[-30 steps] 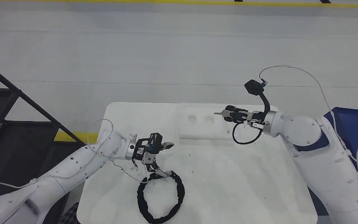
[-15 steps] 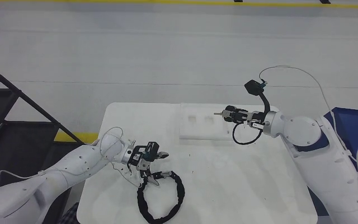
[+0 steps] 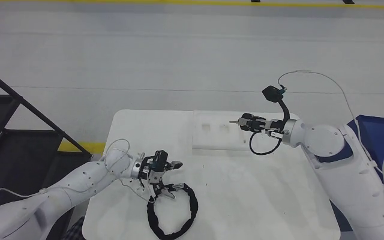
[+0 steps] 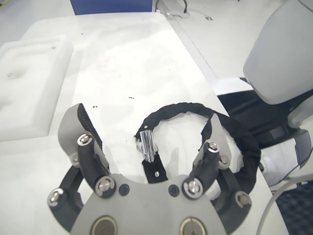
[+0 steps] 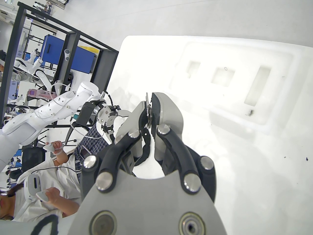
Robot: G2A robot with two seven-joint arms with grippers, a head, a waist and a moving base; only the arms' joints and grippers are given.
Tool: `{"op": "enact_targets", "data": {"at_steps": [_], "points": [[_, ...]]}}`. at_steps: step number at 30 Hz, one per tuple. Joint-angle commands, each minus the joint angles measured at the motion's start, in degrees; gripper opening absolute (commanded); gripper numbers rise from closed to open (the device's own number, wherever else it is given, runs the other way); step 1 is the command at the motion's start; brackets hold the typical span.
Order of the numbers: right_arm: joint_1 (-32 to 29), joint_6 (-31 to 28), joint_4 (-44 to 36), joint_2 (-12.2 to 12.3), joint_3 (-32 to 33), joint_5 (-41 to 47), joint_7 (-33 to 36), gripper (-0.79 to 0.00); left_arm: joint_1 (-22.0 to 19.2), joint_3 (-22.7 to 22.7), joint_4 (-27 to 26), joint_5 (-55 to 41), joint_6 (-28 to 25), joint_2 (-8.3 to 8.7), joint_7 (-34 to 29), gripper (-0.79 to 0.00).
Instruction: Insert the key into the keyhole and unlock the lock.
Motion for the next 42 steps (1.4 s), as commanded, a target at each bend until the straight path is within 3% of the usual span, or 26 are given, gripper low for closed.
{"op": "enact_targets", "data": {"at_steps": [1, 6, 11, 13, 17, 28, 29, 30, 39, 42], "points": [[0.0, 0.0, 0.0, 0.0, 0.0, 0.0, 0.0, -0.785, 1.96, -0.64, -0.14, -1.18, 2.43, 0.68, -0.24, 0.0], [0.0, 0.0, 0.0, 0.0, 0.0, 0.0, 0.0, -0.785, 6.55, -2.7, -0.83, -3.96, 10.47, 2.29, -3.59, 0.0], [0.0, 0.0, 0.0, 0.0, 0.0, 0.0, 0.0, -0.785, 8.81, -4.67, -6.19, -0.31, 18.49, 3.65, -8.84, 0.0], [0.0, 0.0, 0.0, 0.0, 0.0, 0.0, 0.0, -0.785, 9.94, -5.21, -7.7, 0.56, 19.2, 4.31, -10.29, 0.0], [0.0, 0.0, 0.0, 0.0, 0.0, 0.0, 0.0, -0.785, 10.83, -5.74, -9.07, 0.79, 14.94, 4.86, -15.03, 0.0], [0.0, 0.0, 0.0, 0.0, 0.0, 0.0, 0.0, -0.785, 12.22, -7.56, -7.16, -1.27, 13.98, 3.31, -16.46, -0.006], [0.0, 0.0, 0.0, 0.0, 0.0, 0.0, 0.0, -0.785, 12.37, -7.72, -6.75, -1.31, 14.46, 3.11, -16.22, -0.077], [0.0, 0.0, 0.0, 0.0, 0.0, 0.0, 0.0, -0.785, 12.53, -7.87, -6.31, -1.35, 14.86, 2.91, -15.94, -0.099], [0.0, 0.0, 0.0, 0.0, 0.0, 0.0, 0.0, -0.785, 12.92, -8.47, -3.84, 1.25, 15.73, 1.13, -15.9, -0.135], [0.0, 0.0, 0.0, 0.0, 0.0, 0.0, 0.0, -0.785, 13.2, -8.81, -3.72, 2.23, 16.92, 0.7, -16.12, -0.249]]}}
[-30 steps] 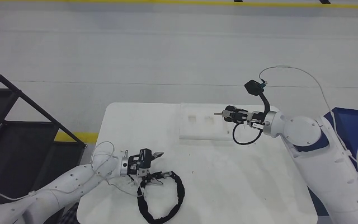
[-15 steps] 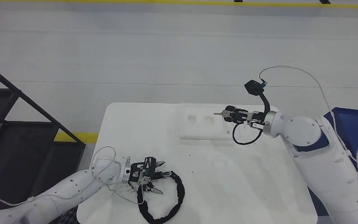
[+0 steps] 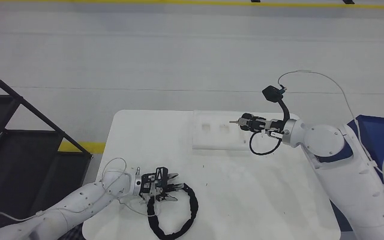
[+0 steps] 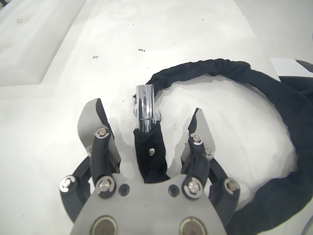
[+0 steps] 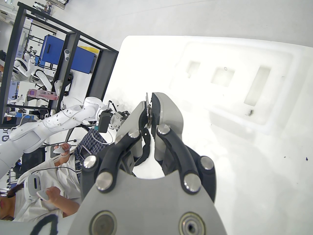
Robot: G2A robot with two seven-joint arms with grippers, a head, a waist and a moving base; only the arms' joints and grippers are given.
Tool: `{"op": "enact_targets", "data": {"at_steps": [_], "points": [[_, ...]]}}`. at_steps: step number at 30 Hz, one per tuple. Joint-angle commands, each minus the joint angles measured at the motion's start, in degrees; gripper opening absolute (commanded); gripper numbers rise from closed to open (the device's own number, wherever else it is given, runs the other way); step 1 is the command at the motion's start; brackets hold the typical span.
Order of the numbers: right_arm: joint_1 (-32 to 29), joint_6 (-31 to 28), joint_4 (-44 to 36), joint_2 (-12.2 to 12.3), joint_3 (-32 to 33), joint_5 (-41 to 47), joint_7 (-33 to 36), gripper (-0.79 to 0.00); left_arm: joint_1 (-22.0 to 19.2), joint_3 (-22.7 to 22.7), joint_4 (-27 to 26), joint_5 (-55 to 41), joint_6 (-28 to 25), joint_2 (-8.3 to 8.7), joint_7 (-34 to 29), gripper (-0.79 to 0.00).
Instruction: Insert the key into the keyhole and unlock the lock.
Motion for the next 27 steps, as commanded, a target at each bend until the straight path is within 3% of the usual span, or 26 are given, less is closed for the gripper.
{"op": "enact_targets", "data": {"at_steps": [1, 2, 3, 5, 12, 18, 27], "points": [[0.0, 0.0, 0.0, 0.0, 0.0, 0.0, 0.0, -0.785, 0.24, -0.23, 0.03, 0.34, 0.6, -0.22, -0.13, -0.292], [0.0, 0.0, 0.0, 0.0, 0.0, 0.0, 0.0, -0.785, 0.37, -0.36, 0.09, 0.47, 0.86, -0.33, -0.29, -0.406], [0.0, 0.0, 0.0, 0.0, 0.0, 0.0, 0.0, -0.785, 0.52, -0.55, 0.2, 0.47, 1.23, -0.44, -0.56, -0.471], [0.0, 0.0, 0.0, 0.0, 0.0, 0.0, 0.0, -0.785, 0.81, -0.92, 0.2, 0.42, 1.88, -0.65, -1.37, -0.785], [0.0, 0.0, 0.0, 0.0, 0.0, 0.0, 0.0, -0.785, 1.72, -2.98, 0.19, -0.44, 1.99, -0.71, -0.09, -0.785], [0.0, 0.0, 0.0, 0.0, 0.0, 0.0, 0.0, -0.785, 2.8, -6.09, -1.73, -1.34, 0.75, 0.41, 4.46, -0.785], [0.0, 0.0, 0.0, 0.0, 0.0, 0.0, 0.0, -0.785, 2.07, -11.75, -6.32, -4.48, -8.19, 2.2, 7.84, -0.785]]}}
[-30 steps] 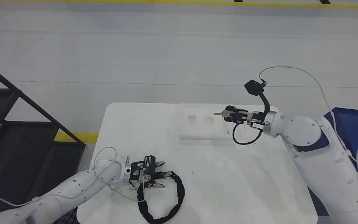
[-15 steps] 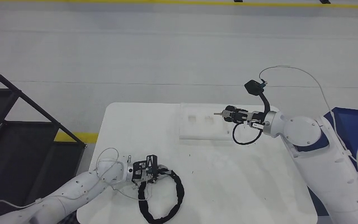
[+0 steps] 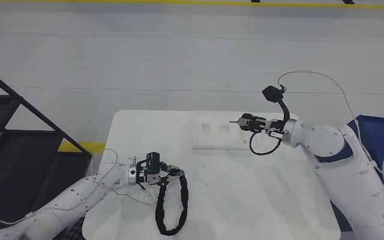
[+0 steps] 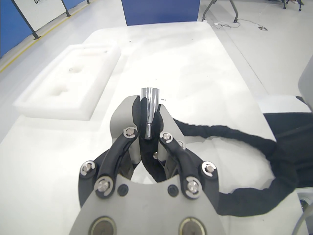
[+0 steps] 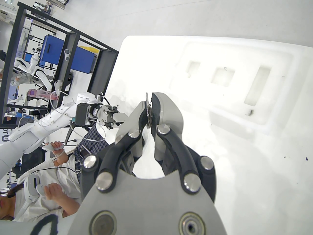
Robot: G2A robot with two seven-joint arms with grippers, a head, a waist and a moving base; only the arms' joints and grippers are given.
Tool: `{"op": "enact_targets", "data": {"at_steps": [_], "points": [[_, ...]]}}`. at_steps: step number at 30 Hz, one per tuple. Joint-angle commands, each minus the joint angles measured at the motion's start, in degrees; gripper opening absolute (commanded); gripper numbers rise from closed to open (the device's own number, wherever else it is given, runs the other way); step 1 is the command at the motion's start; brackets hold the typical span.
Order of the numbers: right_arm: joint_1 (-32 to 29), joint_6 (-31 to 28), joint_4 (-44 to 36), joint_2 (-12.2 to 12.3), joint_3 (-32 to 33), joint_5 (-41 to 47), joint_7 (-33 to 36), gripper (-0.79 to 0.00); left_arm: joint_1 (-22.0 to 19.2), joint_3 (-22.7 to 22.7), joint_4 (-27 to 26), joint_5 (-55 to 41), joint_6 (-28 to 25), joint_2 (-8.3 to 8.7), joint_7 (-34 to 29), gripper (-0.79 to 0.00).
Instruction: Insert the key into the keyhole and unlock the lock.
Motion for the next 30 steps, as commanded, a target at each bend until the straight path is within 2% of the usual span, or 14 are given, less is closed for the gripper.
{"op": "enact_targets", "data": {"at_steps": [1, 7, 12, 16, 23, 30], "points": [[0.0, 0.0, 0.0, 0.0, 0.0, 0.0, 0.0, -0.785, -0.53, -0.96, -0.9, -1.05, -2.29, 0.08, -0.1, -0.785], [-0.43, -0.78, -0.81, 0.03, -0.51, -0.6, 0.63, -0.785, -3.03, -3.36, -4.38, -5.29, -7.88, -0.52, -0.94, -0.785], [0.68, -0.13, -4.71, 0.39, -0.28, -1.28, 6.43, -0.785, -4.74, -4.36, -7.39, -7.45, -9.77, -1.52, -2.29, -0.785], [1.5, 1.61, -8.65, 0.67, 1.36, 1.75, 10.7, -0.785, -5.89, -4.41, -9.23, -7.75, -10.38, -2.6, -2.36, -0.785], [1.53, 1.32, -15.31, 1.4, 4.12, 3.94, 15.85, -0.785, -8.53, -2.94, -8.44, -7.3, -10.06, -5.62, 0.84, -0.785], [1.35, 0.97, -17.53, 1.92, 4.78, 4.16, 18.74, -0.785, -12.77, 0.07, -4.35, -4.55, -9.72, -9.57, 2.01, -0.785]]}}
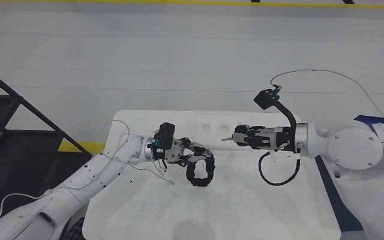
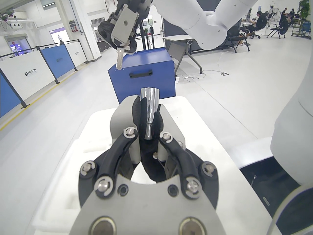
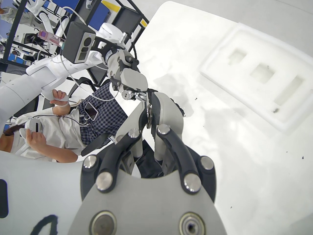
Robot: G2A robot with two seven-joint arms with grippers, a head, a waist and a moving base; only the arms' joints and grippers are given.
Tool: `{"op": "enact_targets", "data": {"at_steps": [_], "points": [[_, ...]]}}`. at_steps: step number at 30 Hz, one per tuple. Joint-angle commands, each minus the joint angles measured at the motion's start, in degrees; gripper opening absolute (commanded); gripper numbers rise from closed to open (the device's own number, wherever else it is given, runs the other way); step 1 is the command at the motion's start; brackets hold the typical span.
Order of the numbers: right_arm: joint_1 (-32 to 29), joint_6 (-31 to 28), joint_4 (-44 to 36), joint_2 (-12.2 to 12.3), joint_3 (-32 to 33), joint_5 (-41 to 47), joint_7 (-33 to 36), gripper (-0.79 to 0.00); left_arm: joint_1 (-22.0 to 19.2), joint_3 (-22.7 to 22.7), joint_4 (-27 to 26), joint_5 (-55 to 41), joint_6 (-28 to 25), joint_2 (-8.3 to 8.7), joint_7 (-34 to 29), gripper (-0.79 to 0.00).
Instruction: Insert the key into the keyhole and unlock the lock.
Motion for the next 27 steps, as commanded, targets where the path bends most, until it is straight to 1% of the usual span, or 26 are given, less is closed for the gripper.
{"op": "enact_targets", "data": {"at_steps": [1, 3, 21, 23, 27], "points": [[0.11, 0.05, -0.02, 0.09, 0.03, 0.19, 0.53, -0.785, -1.11, 0.95, 1.26, 1.38, 0.26, -1.1, 0.83, -0.785], [0.2, 0.15, -0.08, 0.19, 0.04, 0.32, 0.97, -0.785, -1.76, 1.7, 2.61, 2.61, 1.0, -2.03, 2.03, -0.785], [0.2, 0.28, -0.03, 0.24, 0.07, 0.35, 1.09, -0.785, -1.76, 1.7, 2.61, 2.61, 1.0, -2.03, 2.03, -0.785], [-0.71, -0.1, -0.16, 0.29, -0.17, -0.18, -0.12, -0.785, -1.76, 1.7, 2.61, 2.61, 1.0, -2.03, 2.03, -0.785], [-0.46, 0.64, -3.25, 0.7, 0.05, -2.05, 2.3, -0.785, -0.29, 0.77, 2.43, 0.98, 3.25, -2.27, 0.96, -0.785]]}}
